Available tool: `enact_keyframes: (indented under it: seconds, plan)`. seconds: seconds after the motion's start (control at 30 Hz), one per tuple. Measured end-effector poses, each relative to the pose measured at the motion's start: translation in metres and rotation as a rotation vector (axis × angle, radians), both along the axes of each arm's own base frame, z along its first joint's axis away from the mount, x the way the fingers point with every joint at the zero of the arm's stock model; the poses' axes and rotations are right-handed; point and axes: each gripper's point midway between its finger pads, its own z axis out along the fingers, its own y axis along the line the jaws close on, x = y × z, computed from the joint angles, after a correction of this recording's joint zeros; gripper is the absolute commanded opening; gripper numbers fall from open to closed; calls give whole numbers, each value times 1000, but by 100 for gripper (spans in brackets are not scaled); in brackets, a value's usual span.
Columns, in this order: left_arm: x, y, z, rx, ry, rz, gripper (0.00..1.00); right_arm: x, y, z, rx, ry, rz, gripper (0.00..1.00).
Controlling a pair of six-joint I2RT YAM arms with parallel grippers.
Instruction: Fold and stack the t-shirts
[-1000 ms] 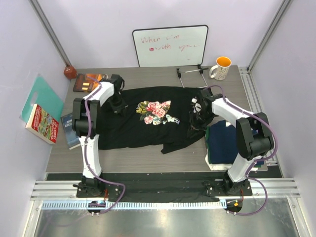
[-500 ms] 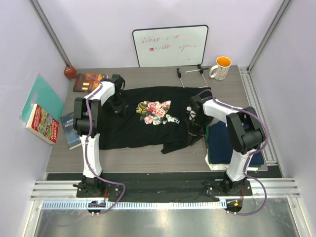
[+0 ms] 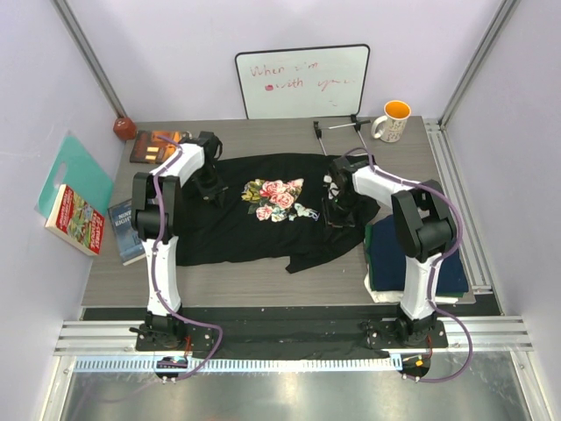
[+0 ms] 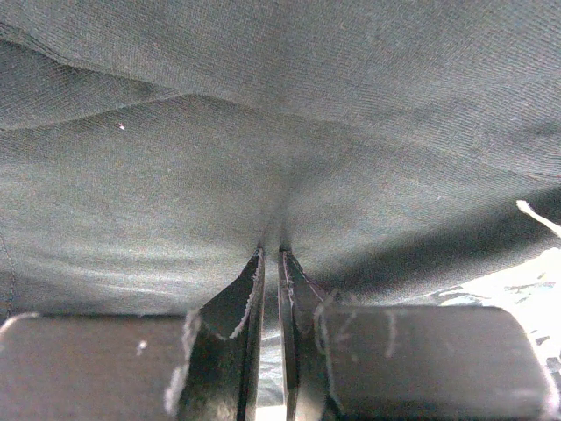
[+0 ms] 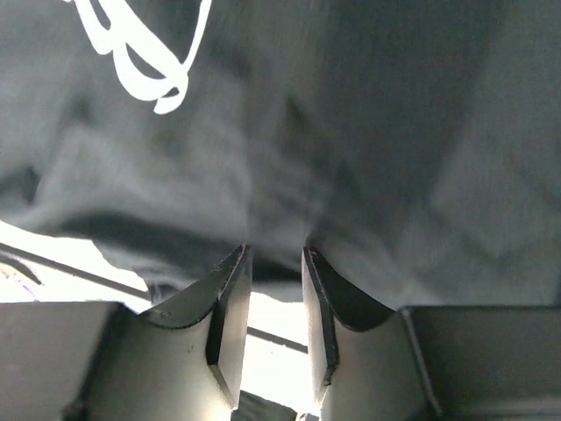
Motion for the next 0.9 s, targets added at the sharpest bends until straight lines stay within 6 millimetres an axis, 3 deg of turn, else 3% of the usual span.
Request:
enact_keyframes:
  seconds: [0.13,0.27,0.37,0.47,0.67,0.77,0.9]
  plan:
    - [0,0,0,0,0,-9,11,4,3,-4,6,12,0,40]
    - [-1,1,0,2,0,-20,11,18,16,25,46,-75,17,41]
    - [-1,1,0,2,0,-23,11,17,33,50,78,-141,62,43]
    - [-1,0,0,-1,0,-27,11,-6,60,58,98,-152,147,47]
    - [-1,0,0,-2,-1,-42,11,-63,107,47,86,-109,323,52]
    - [-1,1,-1,-3,-1,-46,10,-73,113,44,73,-102,349,55]
    - [-1,0,-1,-4,-6,-47,10,-72,106,39,35,-103,333,57]
